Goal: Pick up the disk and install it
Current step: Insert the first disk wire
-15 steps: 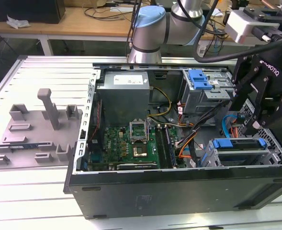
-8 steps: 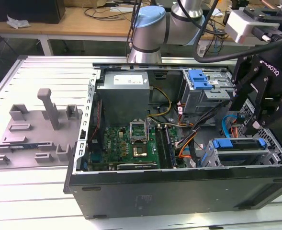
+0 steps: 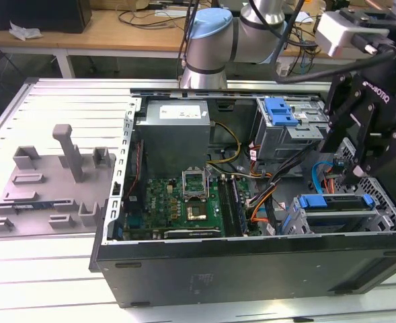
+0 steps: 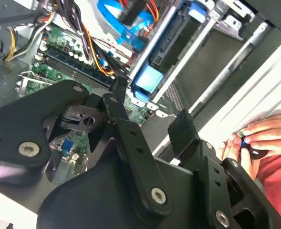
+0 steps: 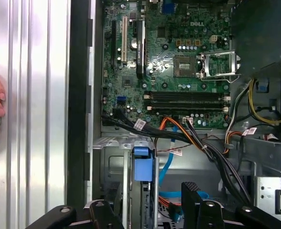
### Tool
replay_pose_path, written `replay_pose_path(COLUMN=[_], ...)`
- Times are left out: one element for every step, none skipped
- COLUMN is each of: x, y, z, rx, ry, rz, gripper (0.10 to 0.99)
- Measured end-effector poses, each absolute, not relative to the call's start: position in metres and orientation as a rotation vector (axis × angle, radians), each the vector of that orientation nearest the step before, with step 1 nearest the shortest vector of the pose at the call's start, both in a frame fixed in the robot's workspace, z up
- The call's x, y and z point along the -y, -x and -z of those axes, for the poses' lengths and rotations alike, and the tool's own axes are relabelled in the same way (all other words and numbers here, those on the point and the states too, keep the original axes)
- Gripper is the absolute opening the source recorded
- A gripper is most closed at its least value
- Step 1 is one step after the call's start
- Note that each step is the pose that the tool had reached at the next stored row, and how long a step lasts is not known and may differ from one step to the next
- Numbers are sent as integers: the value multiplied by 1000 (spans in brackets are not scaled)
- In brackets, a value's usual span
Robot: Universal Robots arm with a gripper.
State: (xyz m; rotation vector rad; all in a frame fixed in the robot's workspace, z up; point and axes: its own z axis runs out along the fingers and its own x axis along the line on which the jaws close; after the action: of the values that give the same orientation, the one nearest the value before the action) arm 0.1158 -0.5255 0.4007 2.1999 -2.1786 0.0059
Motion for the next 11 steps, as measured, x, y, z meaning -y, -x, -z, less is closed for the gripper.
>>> replay_pose_path(x=[522, 518, 514, 510, 501, 497, 494, 492, 490, 488, 487], y=[-116, -116, -116, -116, -117, -117, -117, -117, -117, -117, -117], z=[-401, -401, -401, -401, -401, -401, -401, -401, -401, -401, -401], rx=[2177, 2175, 2171, 2167, 2143, 2122, 2108, 2099, 2087, 2069, 2071], ry=[-2198, -2195, -2192, -2187, -2162, -2139, -2124, -2114, -2101, -2079, -2072], rz=[-9, -15, -23, -32, -81, -125, -153, -173, -198, -251, -289], gripper=[624, 624, 624, 624, 624, 624, 624, 624, 624, 624, 624])
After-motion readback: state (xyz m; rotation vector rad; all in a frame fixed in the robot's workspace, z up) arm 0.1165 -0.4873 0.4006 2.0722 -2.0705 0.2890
